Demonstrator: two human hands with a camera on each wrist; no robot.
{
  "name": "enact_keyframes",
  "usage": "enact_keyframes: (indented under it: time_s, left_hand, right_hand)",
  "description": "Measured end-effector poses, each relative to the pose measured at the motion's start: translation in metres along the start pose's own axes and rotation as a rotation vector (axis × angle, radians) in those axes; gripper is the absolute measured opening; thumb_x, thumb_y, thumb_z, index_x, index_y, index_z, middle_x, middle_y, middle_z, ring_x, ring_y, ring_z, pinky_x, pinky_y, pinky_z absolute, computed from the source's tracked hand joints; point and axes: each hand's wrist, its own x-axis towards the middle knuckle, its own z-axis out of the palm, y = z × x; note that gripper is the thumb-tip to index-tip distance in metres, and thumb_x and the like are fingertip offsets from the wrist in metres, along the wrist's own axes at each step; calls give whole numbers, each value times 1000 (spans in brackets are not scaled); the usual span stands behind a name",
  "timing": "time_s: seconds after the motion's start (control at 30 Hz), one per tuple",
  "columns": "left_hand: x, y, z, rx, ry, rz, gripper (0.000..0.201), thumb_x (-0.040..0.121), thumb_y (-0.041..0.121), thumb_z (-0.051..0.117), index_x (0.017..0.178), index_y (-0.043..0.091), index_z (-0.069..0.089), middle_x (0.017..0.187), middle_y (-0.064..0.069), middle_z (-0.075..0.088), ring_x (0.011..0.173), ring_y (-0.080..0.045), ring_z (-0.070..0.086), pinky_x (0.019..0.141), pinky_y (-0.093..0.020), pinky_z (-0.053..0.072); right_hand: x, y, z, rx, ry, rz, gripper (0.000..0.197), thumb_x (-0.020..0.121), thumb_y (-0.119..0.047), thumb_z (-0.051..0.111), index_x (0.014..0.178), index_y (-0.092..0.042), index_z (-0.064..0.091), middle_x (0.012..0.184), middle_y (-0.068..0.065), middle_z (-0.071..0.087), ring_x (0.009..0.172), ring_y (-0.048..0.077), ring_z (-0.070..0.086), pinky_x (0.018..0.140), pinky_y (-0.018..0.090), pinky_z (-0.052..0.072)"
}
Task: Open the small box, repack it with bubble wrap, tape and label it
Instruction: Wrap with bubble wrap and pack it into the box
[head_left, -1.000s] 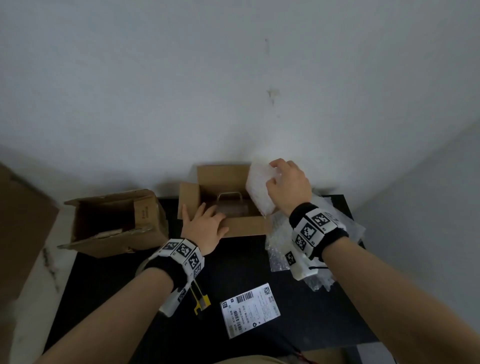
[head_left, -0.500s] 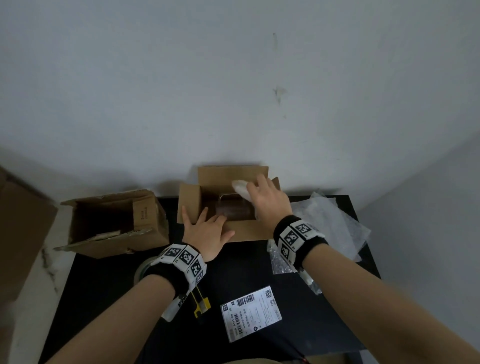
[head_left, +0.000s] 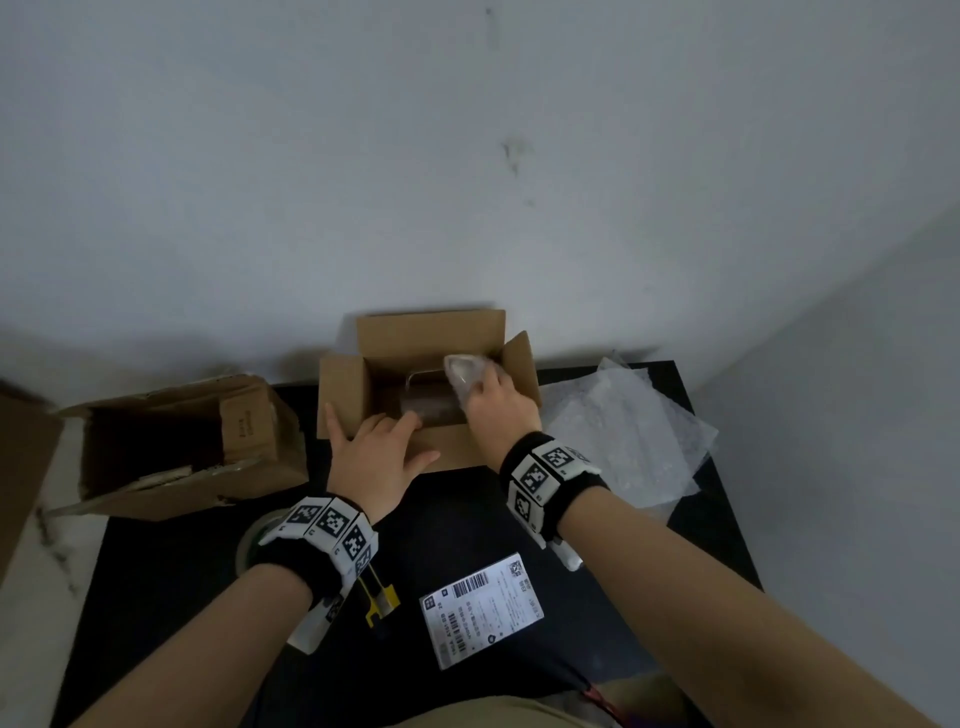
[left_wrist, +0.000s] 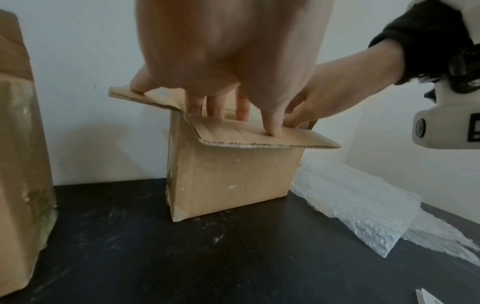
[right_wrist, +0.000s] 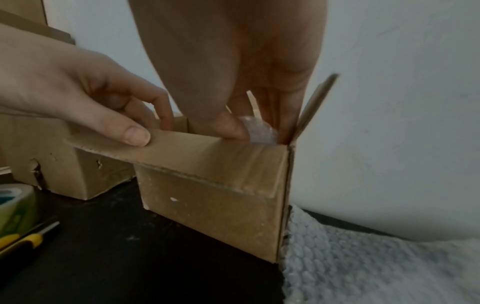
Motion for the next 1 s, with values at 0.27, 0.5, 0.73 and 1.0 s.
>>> enact_keyframes:
  time_s: [0.27,0.5,0.73,1.0]
  left_hand:
    - [3,-5,7,14,44,13,39,88,54,49,111,25,58,112,1,64,120,-19,52,109,-64,-1]
    - [2,-4,9,43,68,37,36,87,53,51,111,27,59,112,2,65,119,-20,54,108,-66,3]
    - [2,-6,10,28,53,34,46,86,58,38,114,26,56,110,1,65,118,-19,53,109,-63,-1]
    - [1,-8,11,70,100,50,51,86,57,35,111,20,60,111,-4,65,118,-24,55,109,-64,7]
  right_hand:
    - [11,-5,15,115,-68,62,54,96,-31,32,139,1,32,142,20,37,128,32,38,104,39,30]
    - [3,-3,21,172,244,-170,54,94,-25,38,142,0,32,148,16,33,135,30,34,111,40,30]
    - [10,8,29,60,73,-64,62,100,-43,19,147,-2,21,154,14,25,144,24,17,117,37,2]
    - [11,7,23,42,58,-44,59,99,-44,23,139,-4,37,142,14,44,133,26,35,115,38,12]
